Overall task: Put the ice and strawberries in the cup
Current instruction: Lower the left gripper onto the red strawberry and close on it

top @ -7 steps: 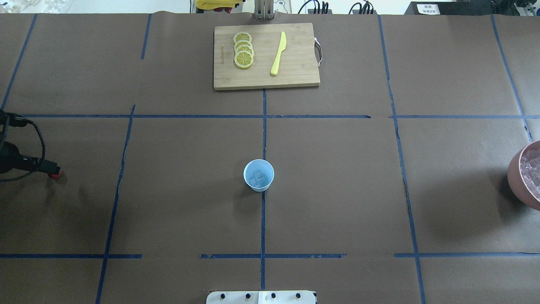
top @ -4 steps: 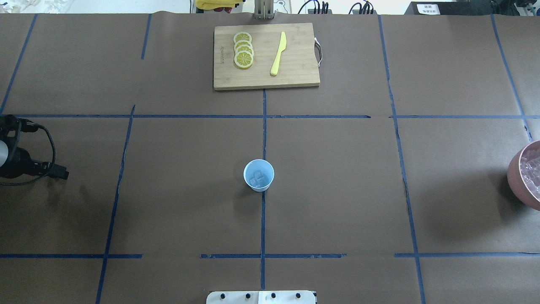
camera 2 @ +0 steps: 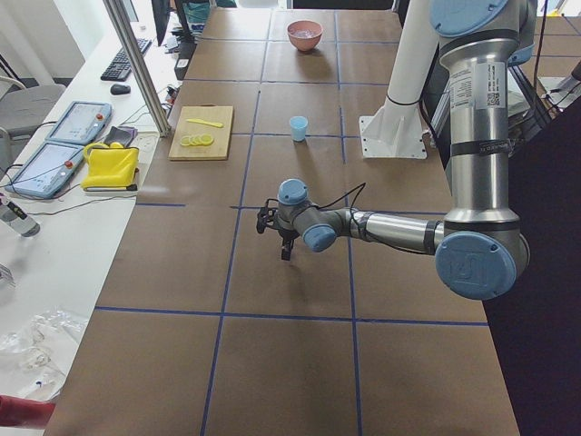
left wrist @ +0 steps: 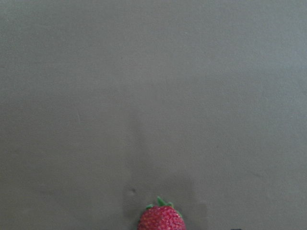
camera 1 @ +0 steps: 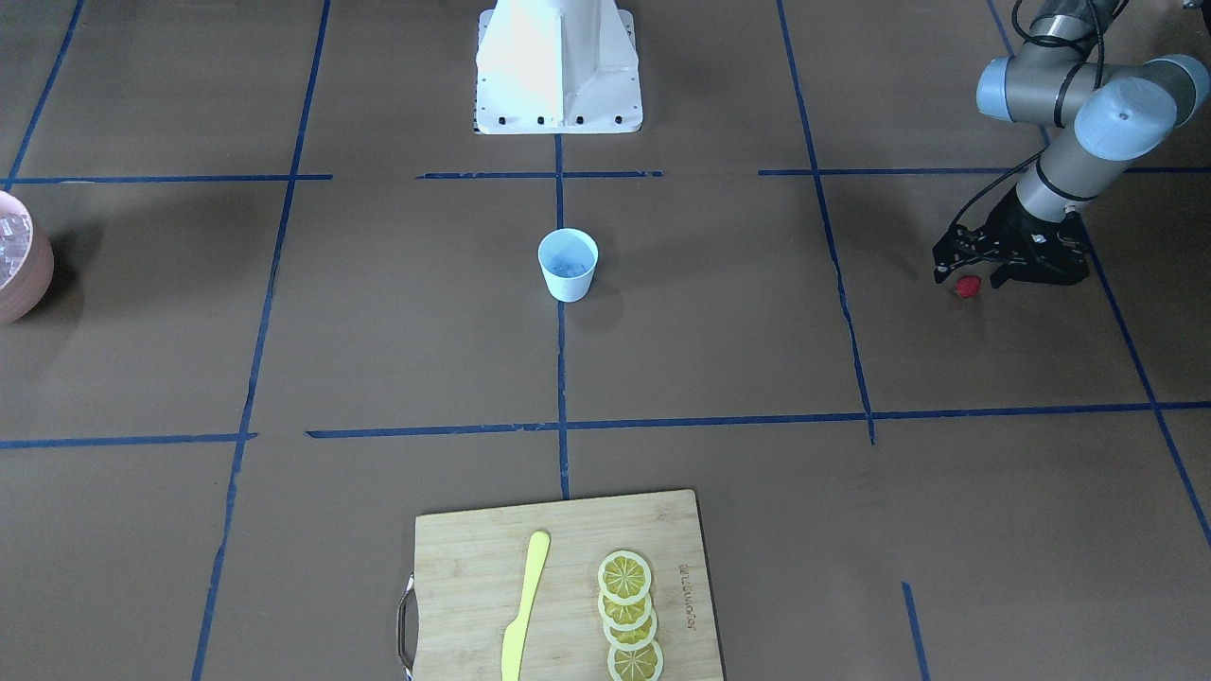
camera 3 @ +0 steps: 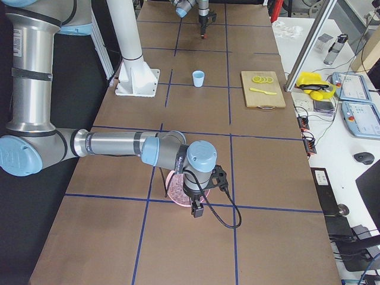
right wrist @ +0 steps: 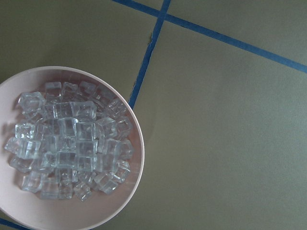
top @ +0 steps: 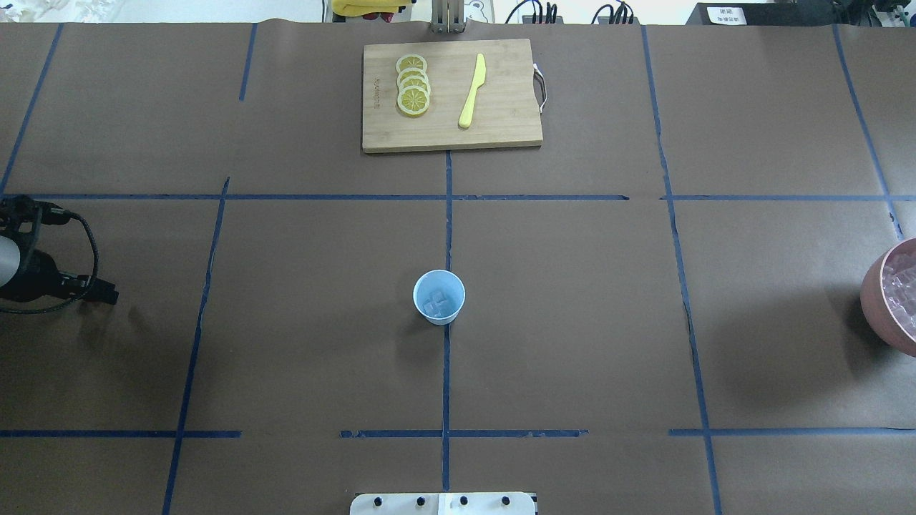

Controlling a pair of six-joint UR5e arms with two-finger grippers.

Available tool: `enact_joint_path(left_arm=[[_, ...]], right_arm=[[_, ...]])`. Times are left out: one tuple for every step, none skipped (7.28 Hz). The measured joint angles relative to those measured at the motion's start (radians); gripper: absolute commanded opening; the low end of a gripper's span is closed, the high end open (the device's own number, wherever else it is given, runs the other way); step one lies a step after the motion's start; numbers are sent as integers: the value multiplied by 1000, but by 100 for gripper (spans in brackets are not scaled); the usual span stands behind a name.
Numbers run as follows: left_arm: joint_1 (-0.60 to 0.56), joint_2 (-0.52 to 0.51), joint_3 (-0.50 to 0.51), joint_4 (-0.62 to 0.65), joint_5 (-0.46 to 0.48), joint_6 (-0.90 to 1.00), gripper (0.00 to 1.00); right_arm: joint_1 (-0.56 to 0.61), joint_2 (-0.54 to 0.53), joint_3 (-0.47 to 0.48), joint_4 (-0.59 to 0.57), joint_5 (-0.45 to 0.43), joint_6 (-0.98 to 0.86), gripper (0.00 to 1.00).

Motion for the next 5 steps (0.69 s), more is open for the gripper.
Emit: enact_joint_path(left_arm=[[0, -1, 2, 0, 0, 0, 88], [0, -2, 3, 1, 0, 2, 74], [-1, -1, 4, 1, 0, 4, 36], [-1, 0, 4, 1, 0, 5, 7], [-2, 2, 2, 0, 0, 7, 0]], right_arm=[[0, 0, 1, 0, 0, 0, 99], [0, 0, 2, 0, 0, 0, 99], [0, 0, 2, 2, 0, 0, 99], [0, 0, 2, 5, -1, 0, 99], [0, 0, 2, 6, 0, 1, 99]])
